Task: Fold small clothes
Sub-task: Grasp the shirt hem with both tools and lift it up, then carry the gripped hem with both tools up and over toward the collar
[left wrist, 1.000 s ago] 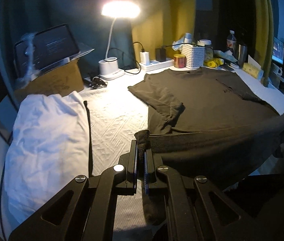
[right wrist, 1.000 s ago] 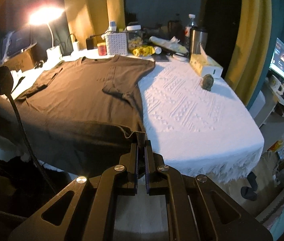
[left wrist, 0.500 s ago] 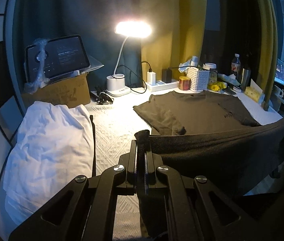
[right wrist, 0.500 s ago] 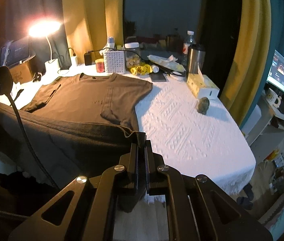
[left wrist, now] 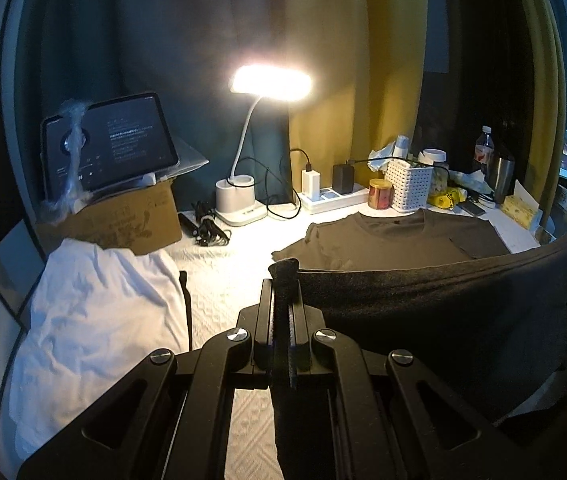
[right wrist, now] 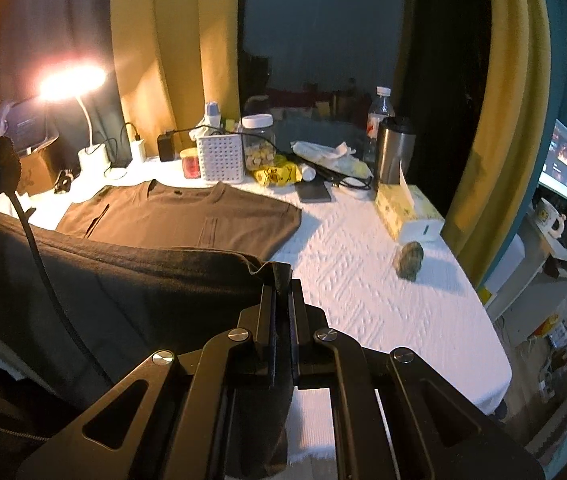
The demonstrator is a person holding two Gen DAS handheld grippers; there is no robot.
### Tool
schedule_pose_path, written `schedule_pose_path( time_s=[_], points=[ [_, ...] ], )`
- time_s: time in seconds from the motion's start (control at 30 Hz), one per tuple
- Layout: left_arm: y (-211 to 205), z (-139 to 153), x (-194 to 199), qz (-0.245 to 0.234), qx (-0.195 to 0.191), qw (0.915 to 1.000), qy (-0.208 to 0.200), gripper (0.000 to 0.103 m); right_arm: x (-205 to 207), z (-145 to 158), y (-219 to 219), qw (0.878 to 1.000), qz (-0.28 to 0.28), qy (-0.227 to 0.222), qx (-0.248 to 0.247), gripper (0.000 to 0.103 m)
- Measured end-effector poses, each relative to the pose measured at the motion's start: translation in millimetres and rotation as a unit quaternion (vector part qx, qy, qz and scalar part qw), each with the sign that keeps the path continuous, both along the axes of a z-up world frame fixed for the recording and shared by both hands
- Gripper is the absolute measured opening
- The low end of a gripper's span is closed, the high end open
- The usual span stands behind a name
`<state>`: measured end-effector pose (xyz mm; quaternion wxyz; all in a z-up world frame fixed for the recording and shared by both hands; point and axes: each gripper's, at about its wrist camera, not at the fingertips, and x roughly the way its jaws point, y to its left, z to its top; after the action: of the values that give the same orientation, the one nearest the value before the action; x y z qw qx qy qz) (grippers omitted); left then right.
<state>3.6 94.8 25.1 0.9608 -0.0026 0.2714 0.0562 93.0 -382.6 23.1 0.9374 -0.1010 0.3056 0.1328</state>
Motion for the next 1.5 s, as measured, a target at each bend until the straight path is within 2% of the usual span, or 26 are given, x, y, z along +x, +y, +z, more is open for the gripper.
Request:
schedule_pose_path(
  time_s=[0.1,0.47,0.8,1.13,1.5],
  points=[
    [0,0,14,0.005,0.020,0.9998,0.008,0.003,13,3,4,1.000,0.000,-0.007,0.005,0.006],
    [10,0,62,0.008,0.024,0.9996,0.011,0.003,73,4,20,1.000,-0.002,-0.021,0.021,0.006],
    [19,-6,114,0.009,0.027,0.9996,0.002,0.003,150,-3,25,0.999,0.002,-0.027,0.035,0.006],
    [38,-18,173,0.006,0.035,0.9994,0.004,0.003,219,-17,54,0.999,0.016,-0.018,0.023,0.006],
    [45,-26,223,-0.007,0.048,0.9988,-0.004,0.003,272,-32,63,1.000,0.011,-0.009,0.009,0.006]
  ],
)
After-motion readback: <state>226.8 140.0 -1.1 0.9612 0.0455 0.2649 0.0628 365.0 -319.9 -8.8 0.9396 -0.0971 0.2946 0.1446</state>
